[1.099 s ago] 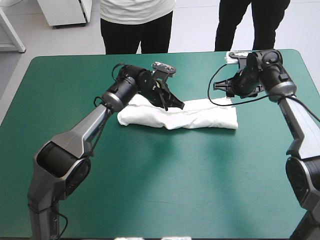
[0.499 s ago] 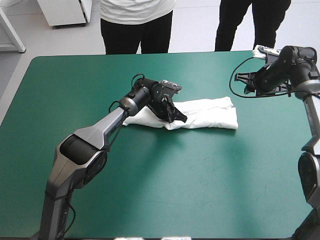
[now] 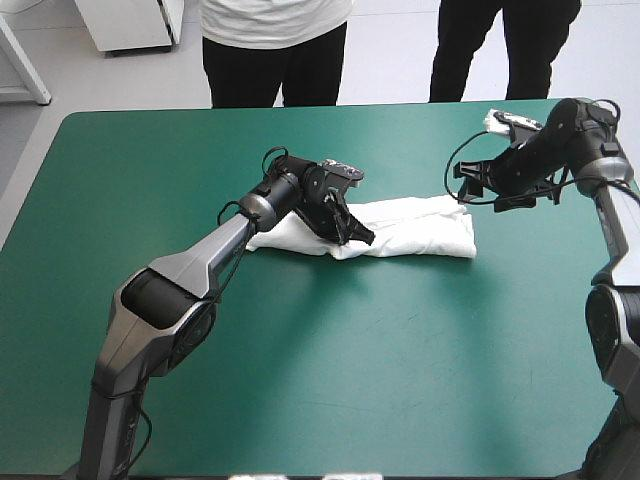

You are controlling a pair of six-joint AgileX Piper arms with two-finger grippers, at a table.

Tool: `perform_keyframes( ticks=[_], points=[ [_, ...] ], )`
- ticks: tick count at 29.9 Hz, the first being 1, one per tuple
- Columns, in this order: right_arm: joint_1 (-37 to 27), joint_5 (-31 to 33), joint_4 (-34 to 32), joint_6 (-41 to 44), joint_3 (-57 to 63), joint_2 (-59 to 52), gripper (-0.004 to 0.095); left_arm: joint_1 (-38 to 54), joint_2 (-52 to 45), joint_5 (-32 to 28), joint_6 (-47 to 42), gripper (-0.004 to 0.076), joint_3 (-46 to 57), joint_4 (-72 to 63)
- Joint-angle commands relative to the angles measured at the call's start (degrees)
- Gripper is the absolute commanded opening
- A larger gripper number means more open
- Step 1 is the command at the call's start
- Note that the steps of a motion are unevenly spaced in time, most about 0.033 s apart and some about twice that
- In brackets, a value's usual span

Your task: Fold the cloth

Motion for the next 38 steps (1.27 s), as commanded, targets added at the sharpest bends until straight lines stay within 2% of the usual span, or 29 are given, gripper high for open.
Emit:
perform_keyframes(
  ticks=[1, 6, 11, 20, 25, 26, 28, 32, 38],
  points=[
    [-0.4, -3.1, 1.7, -2.2, 2.7, -2.5, 0.0658, -0.3, -2.2, 2.0, -0.2, -0.0010, -0.9, -1.7],
    [-0.4, -8.7, 3.8, -5.7, 11.6, -2.5, 0.0658, -0.3, -2.2, 2.1, -0.1, -0.0010, -0.9, -1.7],
    [-0.4, -13.0, 5.6, -7.3, 14.6, -2.3, 0.0644, -0.3, -2.2, 2.1, 0.0, -0.0010, -0.9, -1.7],
    [-0.2, -14.7, 9.1, -10.2, 14.6, 0.9, 0.0516, -0.3, -2.2, 2.2, 0.0, -0.0010, -0.9, -1.8],
    [1.9, -14.8, 8.8, -10.2, 14.6, 2.8, 0.0468, -0.3, -2.2, 2.4, 0.0, -0.0010, -0.9, -2.6],
    [2.3, -14.8, 8.7, -10.2, 14.6, 3.1, 0.0445, -0.3, -2.2, 2.4, 0.0, -0.0010, -0.9, -2.8],
    [3.4, -14.5, 8.4, -10.2, 14.6, 3.7, 0.0336, -0.3, -2.2, 2.4, 0.0, -0.0010, -0.9, -3.1],
    [4.8, -14.4, 6.4, -10.2, 14.6, 3.8, -0.0024, -0.3, -2.2, 2.8, 0.0, -0.0010, -0.9, -3.1],
    [4.8, -14.2, 5.8, -9.6, 14.5, 0.1, -0.0013, -0.3, -2.2, 2.8, 0.0, -0.0010, -0.9, -3.0]
  ],
)
